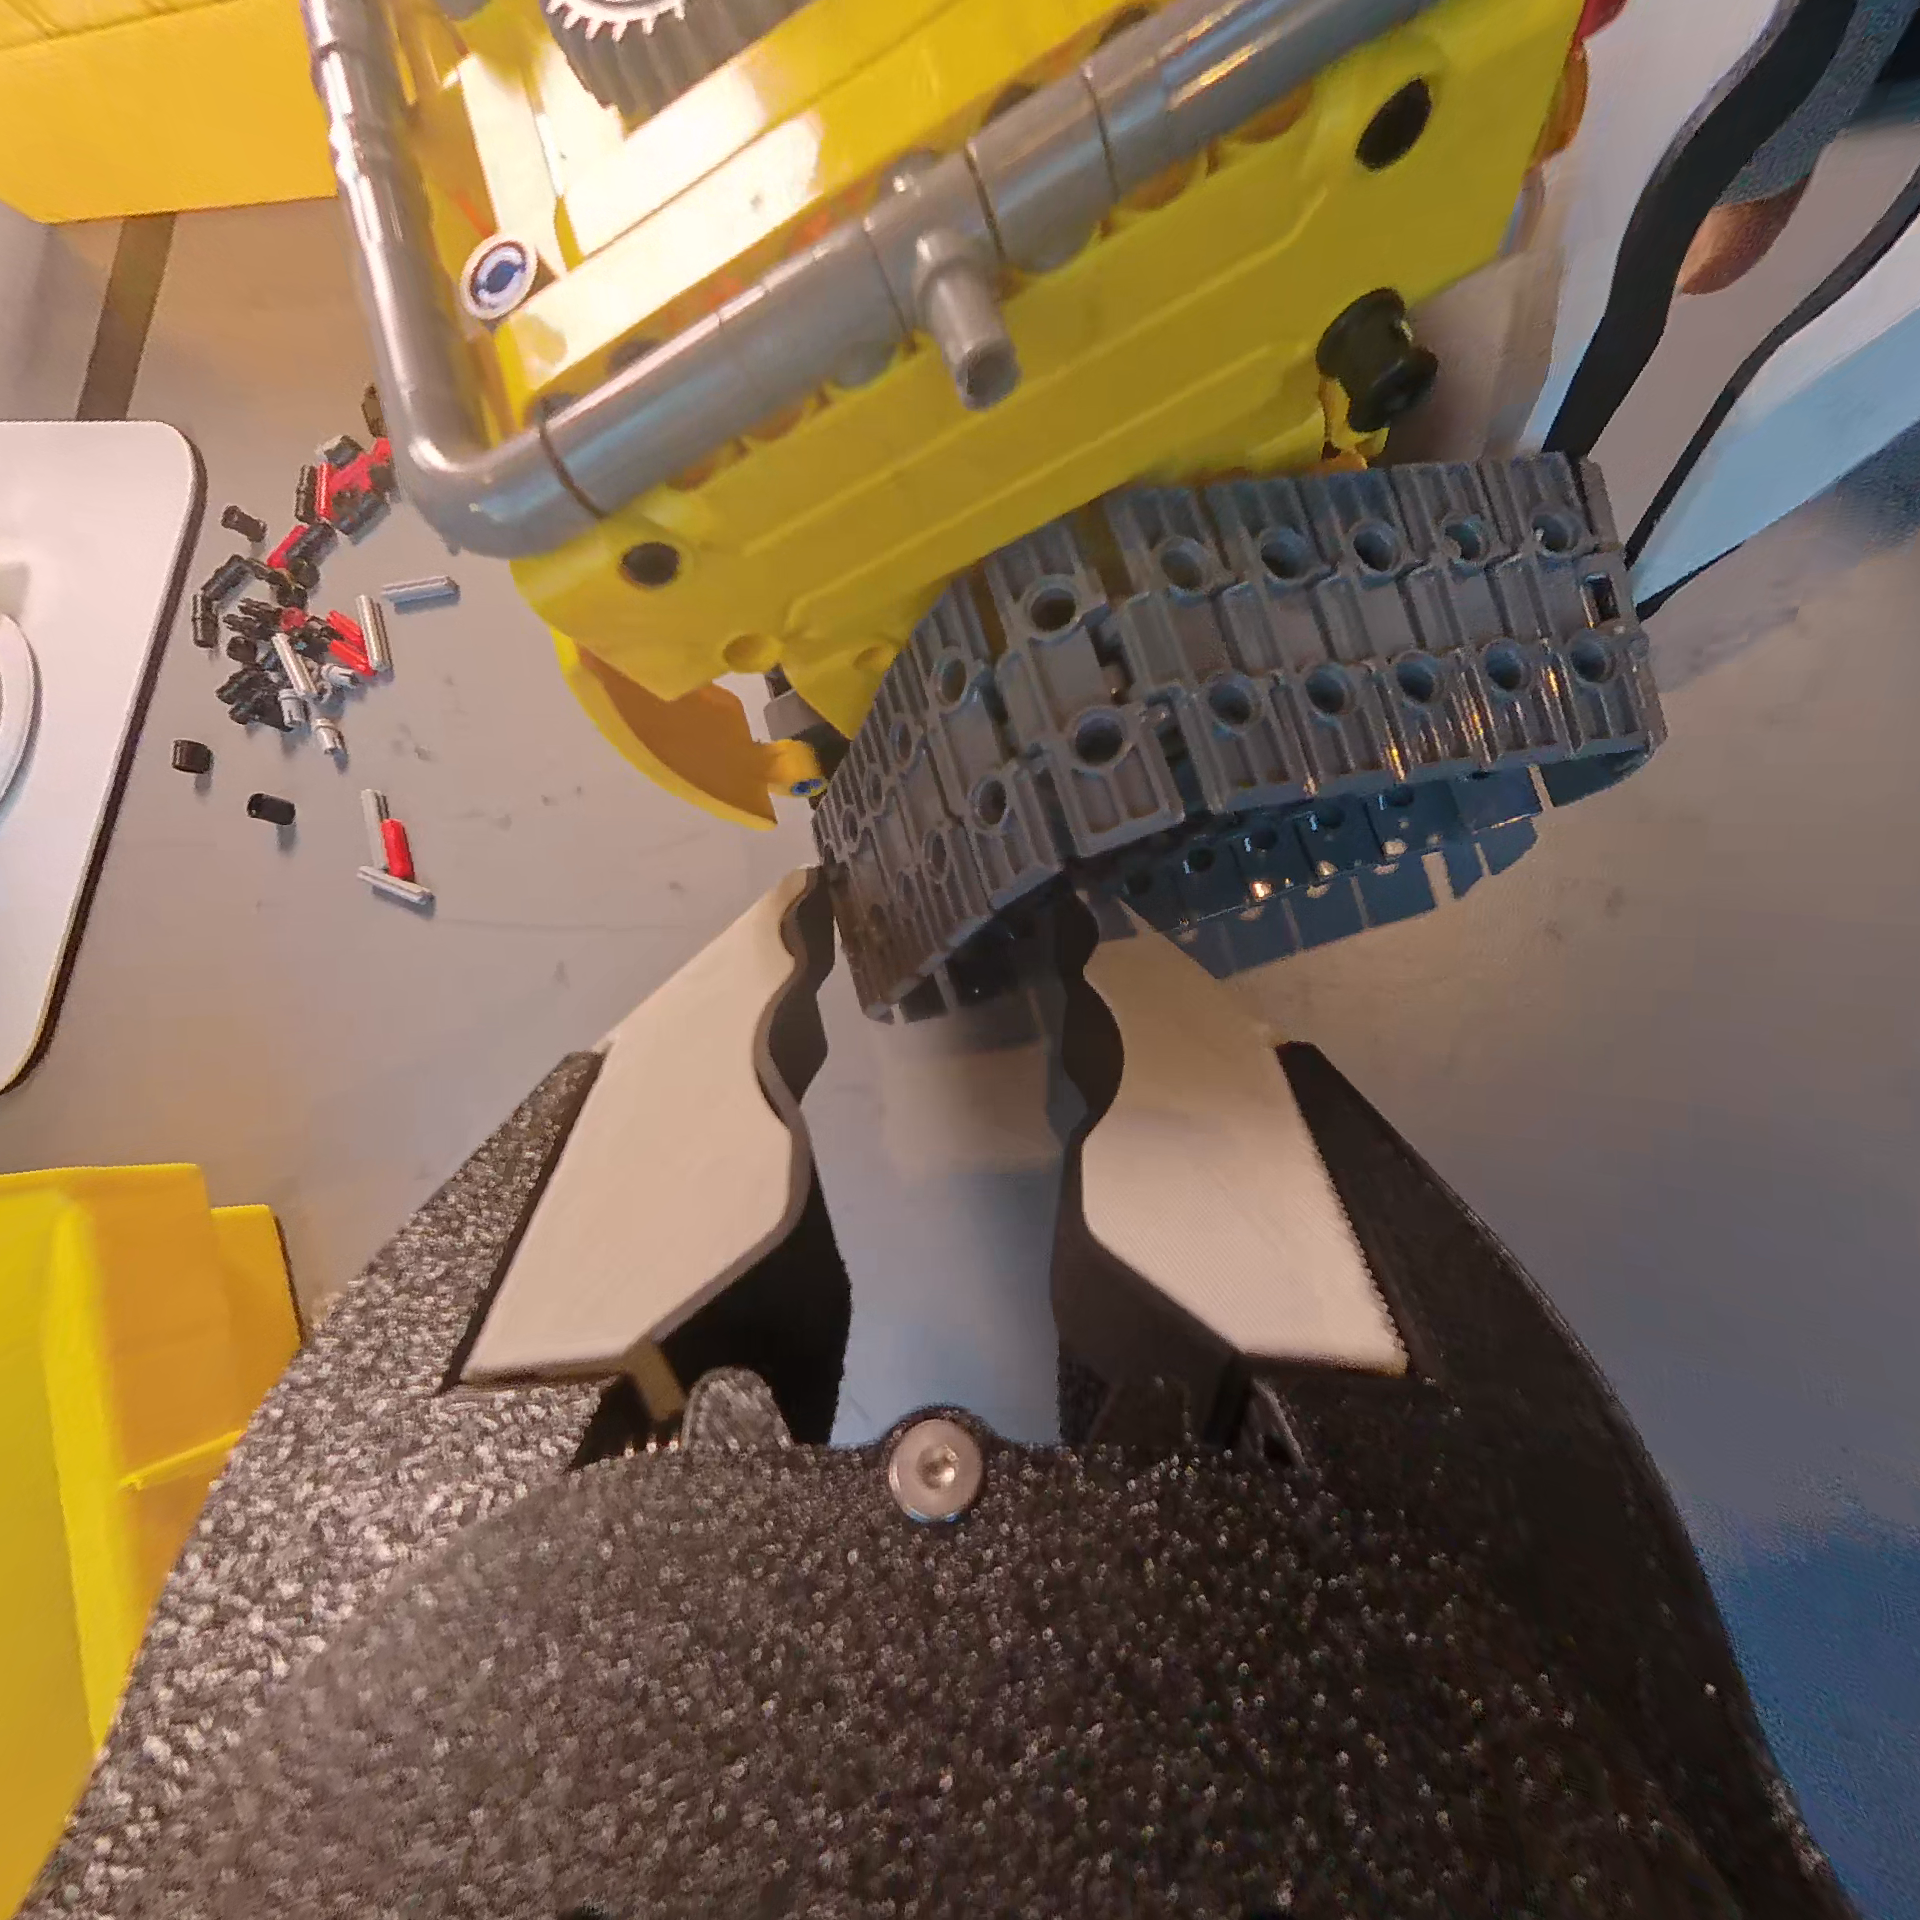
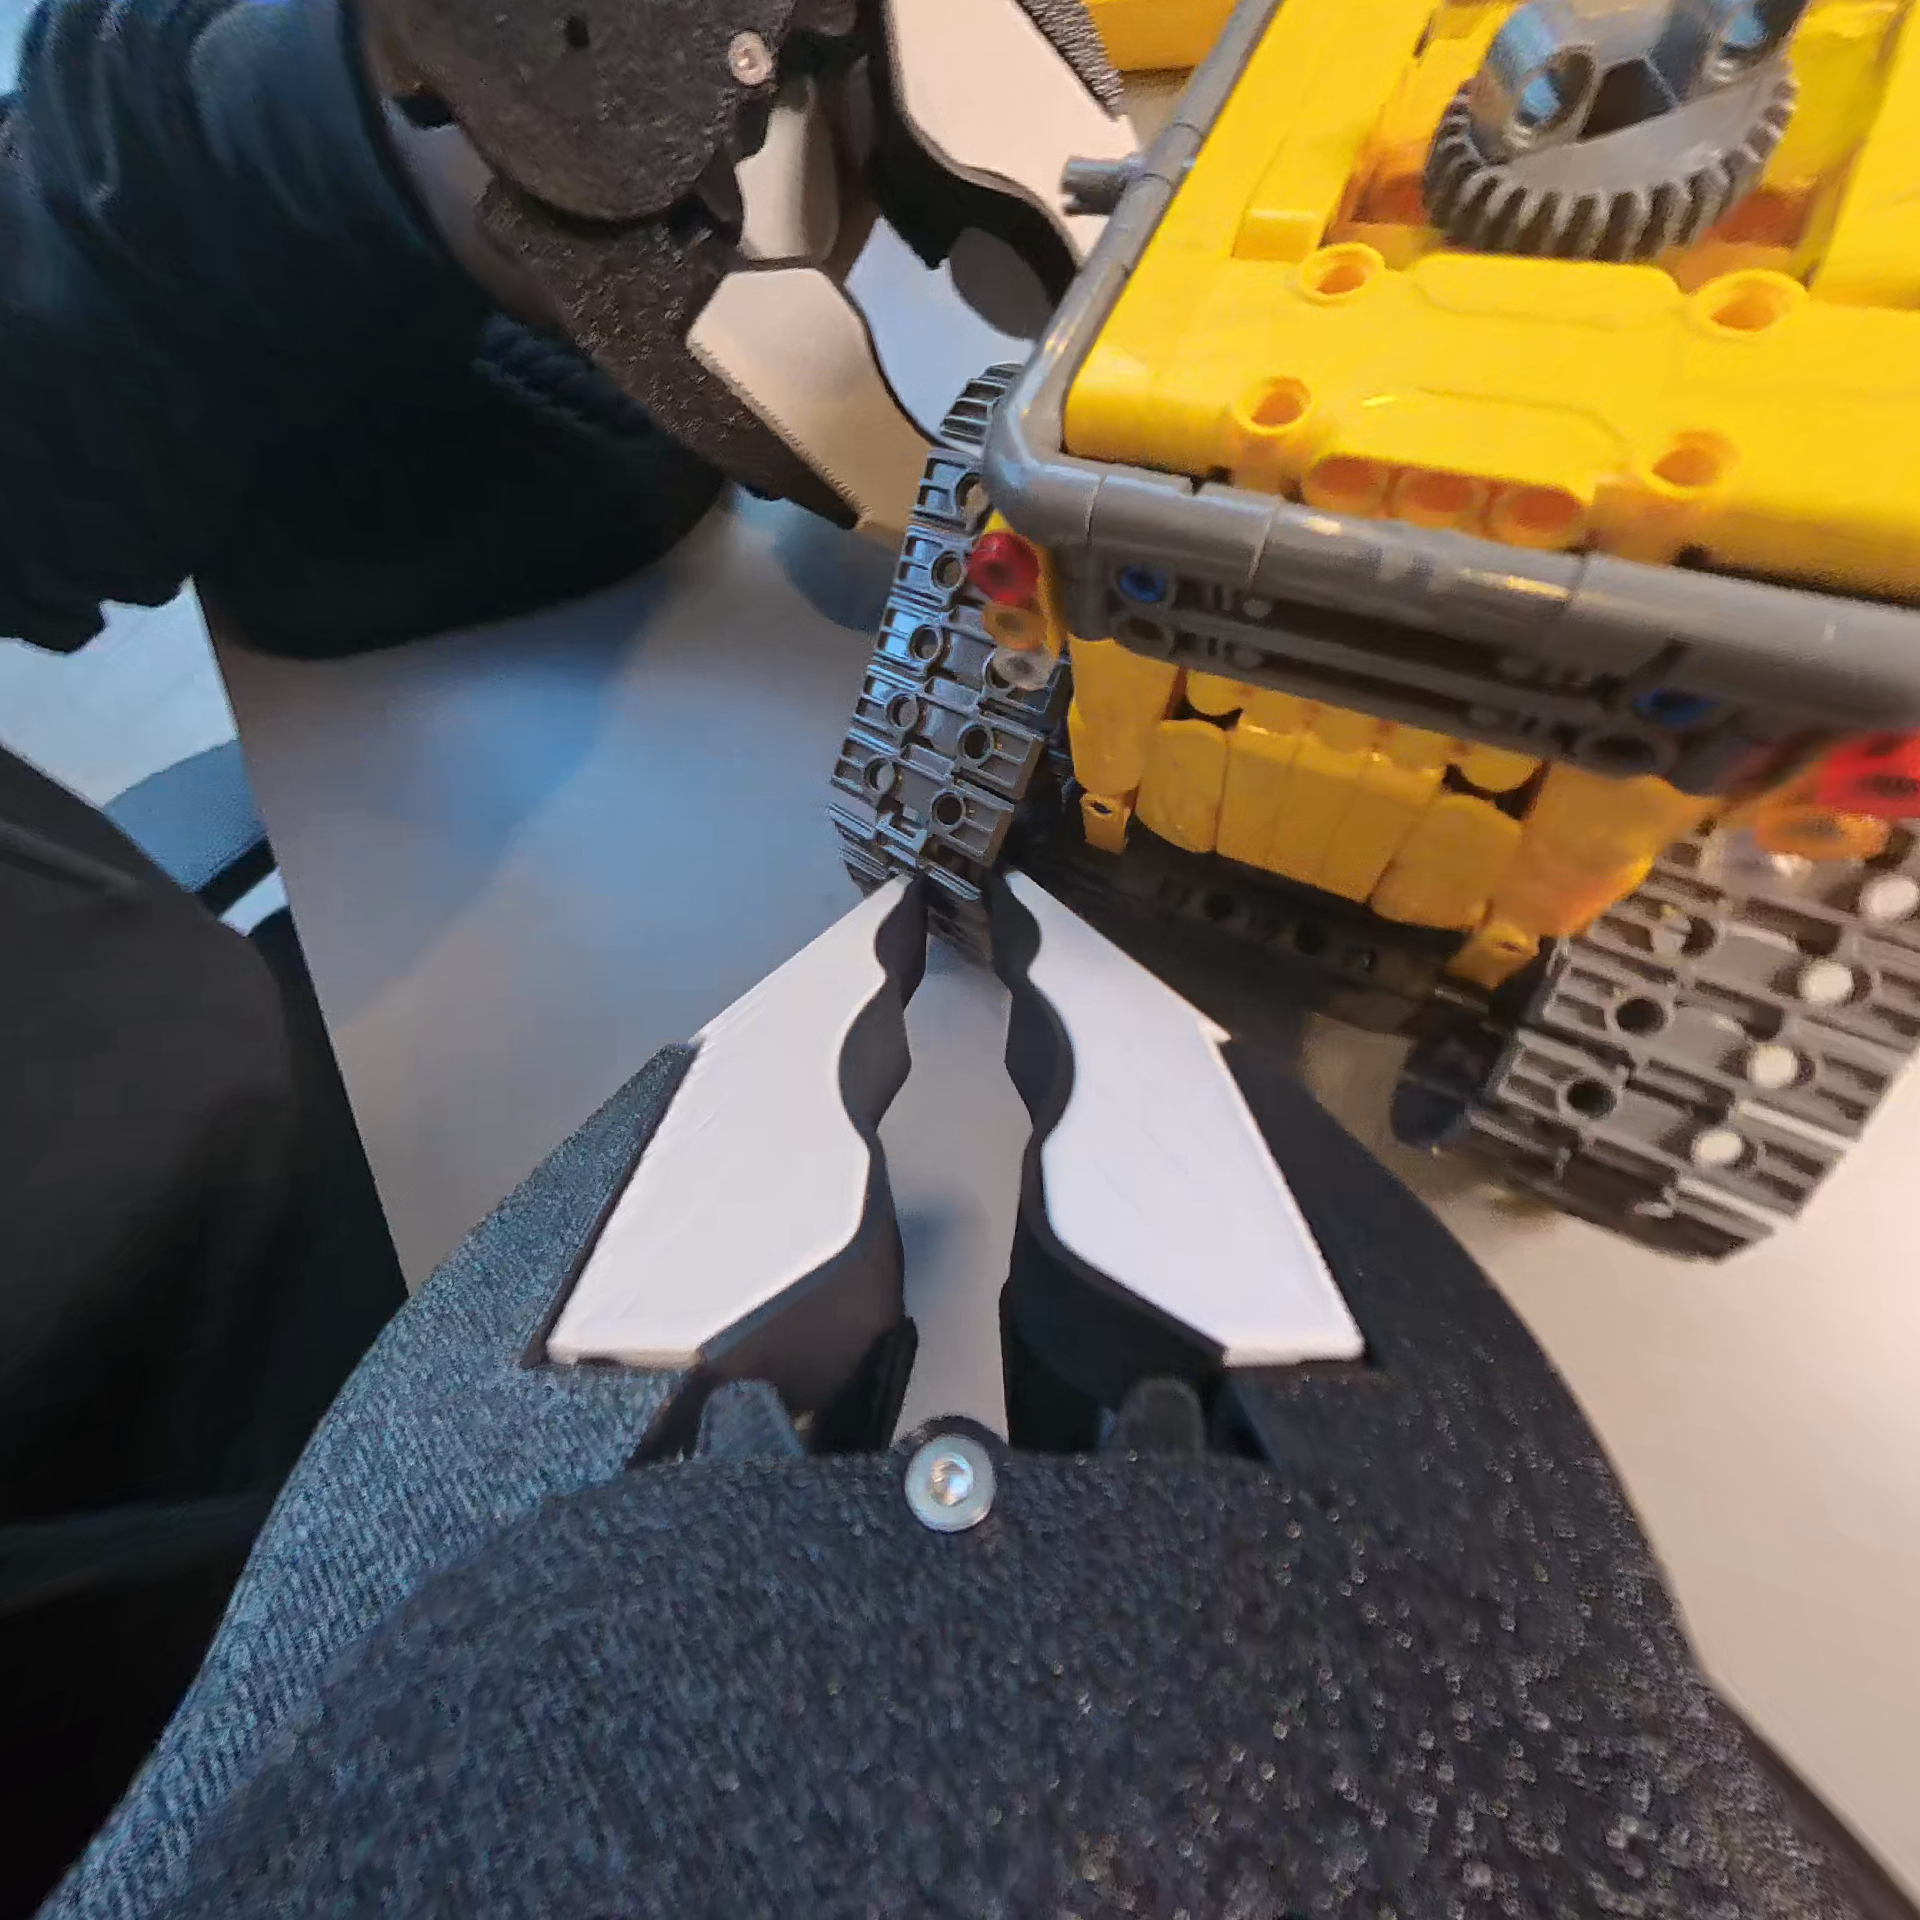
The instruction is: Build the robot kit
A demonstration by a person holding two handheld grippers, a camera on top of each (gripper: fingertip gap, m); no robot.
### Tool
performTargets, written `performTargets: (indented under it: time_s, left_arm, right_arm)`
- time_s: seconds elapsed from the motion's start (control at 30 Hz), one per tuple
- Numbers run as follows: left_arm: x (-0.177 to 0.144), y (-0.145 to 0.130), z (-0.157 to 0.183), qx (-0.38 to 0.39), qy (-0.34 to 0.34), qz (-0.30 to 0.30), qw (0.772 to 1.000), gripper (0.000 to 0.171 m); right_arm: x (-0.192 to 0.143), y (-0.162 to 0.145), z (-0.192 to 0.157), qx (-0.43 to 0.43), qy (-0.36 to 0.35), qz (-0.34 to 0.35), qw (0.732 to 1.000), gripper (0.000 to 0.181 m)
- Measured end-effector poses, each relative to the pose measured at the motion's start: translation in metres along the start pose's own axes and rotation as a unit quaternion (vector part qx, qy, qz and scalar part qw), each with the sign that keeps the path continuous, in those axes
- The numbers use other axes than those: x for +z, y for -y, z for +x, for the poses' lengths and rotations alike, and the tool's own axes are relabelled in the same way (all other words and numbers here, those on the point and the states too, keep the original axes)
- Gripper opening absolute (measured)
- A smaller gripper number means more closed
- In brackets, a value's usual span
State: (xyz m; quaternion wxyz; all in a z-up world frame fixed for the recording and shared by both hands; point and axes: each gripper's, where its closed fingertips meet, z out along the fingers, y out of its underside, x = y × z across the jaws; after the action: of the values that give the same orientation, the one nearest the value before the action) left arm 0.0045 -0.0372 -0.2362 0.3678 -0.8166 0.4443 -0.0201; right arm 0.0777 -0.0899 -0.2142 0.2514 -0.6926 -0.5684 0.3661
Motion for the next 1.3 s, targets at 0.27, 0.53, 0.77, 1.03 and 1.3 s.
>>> performTargets:
  time_s: [0.27,0.53,0.77,1.03,1.3]
  left_arm:
    - [0.0,-0.001,0.0,0.016,0.01,-0.001,1.0,0.041]
    - [0.0,0.0,-0.001,0.017,0.016,0.002,1.0,0.04]
    - [0.001,-0.002,-0.007,-0.009,0.004,0.008,1.0,0.041]
    - [-0.001,-0.004,-0.006,-0.011,-0.01,0.016,1.0,0.043]
    - [-0.008,-0.011,-0.003,-0.03,0.023,-0.017,0.999,0.043]
  right_arm:
    - [-0.002,0.001,0.002,0.041,-0.107,0.024,0.993,0.013]
    - [0.0,0.003,0.003,0.055,-0.147,0.009,0.987,0.014]
    - [0.008,0.008,-0.001,0.057,-0.131,0.015,0.99,0.014]
    - [-0.018,-0.008,-0.008,0.028,-0.085,-0.011,0.996,0.027]
    - [0.006,-0.01,-0.003,-0.023,-0.172,-0.03,0.984,0.069]
